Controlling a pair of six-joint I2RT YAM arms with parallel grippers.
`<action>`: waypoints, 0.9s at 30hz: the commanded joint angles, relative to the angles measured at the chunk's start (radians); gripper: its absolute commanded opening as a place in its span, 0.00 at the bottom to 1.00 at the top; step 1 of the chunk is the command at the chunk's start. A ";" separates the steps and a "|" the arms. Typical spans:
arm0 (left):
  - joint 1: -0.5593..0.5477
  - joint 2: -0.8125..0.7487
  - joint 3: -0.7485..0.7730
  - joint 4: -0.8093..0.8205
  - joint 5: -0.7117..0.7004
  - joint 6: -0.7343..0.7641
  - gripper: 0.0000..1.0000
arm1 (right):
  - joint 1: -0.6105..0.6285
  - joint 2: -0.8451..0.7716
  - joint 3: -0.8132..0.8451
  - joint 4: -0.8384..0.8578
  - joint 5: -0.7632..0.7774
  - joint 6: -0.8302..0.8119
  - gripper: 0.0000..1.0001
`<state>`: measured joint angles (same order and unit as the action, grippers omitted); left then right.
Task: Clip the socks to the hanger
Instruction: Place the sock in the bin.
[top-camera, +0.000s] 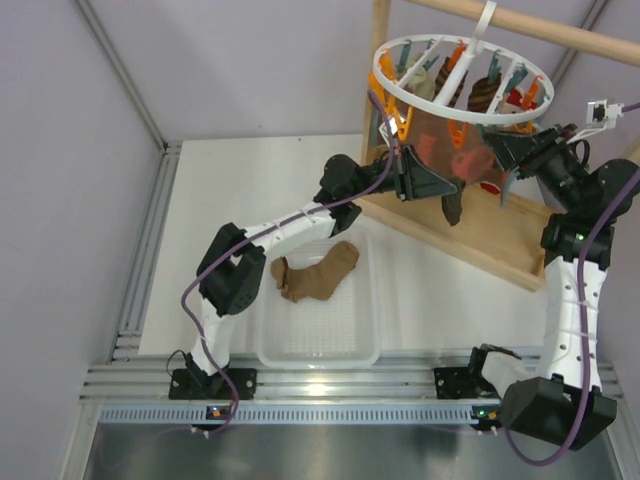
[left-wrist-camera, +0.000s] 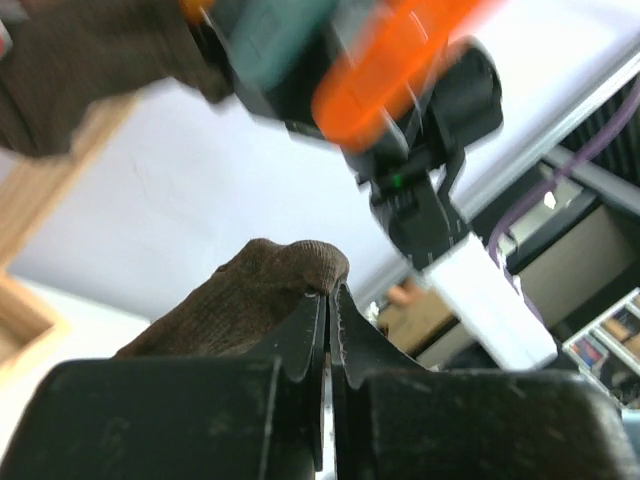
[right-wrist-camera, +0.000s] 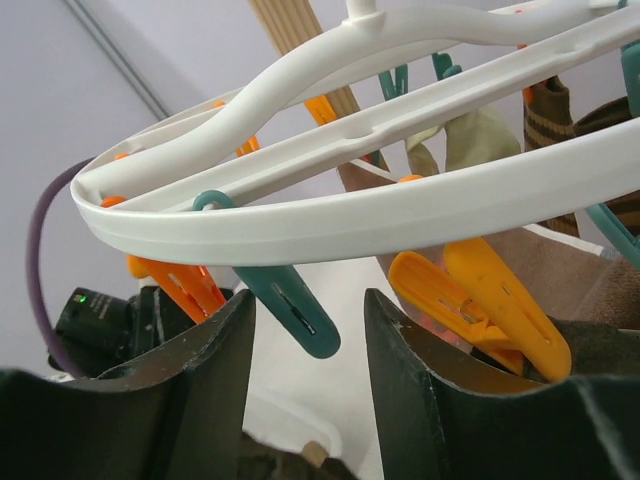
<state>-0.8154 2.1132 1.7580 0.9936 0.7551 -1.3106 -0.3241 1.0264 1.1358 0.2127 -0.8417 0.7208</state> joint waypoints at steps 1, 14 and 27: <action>0.004 -0.177 -0.142 0.068 0.119 0.096 0.00 | -0.007 -0.035 0.058 -0.025 0.052 -0.049 0.47; 0.036 -0.689 -0.446 -1.243 -0.134 1.348 0.00 | 0.016 -0.058 0.087 -0.096 0.119 -0.123 0.47; 0.033 -0.809 -0.646 -1.445 -0.436 1.602 0.17 | 0.097 -0.025 0.133 -0.136 0.188 -0.179 0.49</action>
<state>-0.7803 1.3331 1.1168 -0.4187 0.3847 0.2085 -0.2481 0.9989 1.2198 0.0597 -0.6819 0.5667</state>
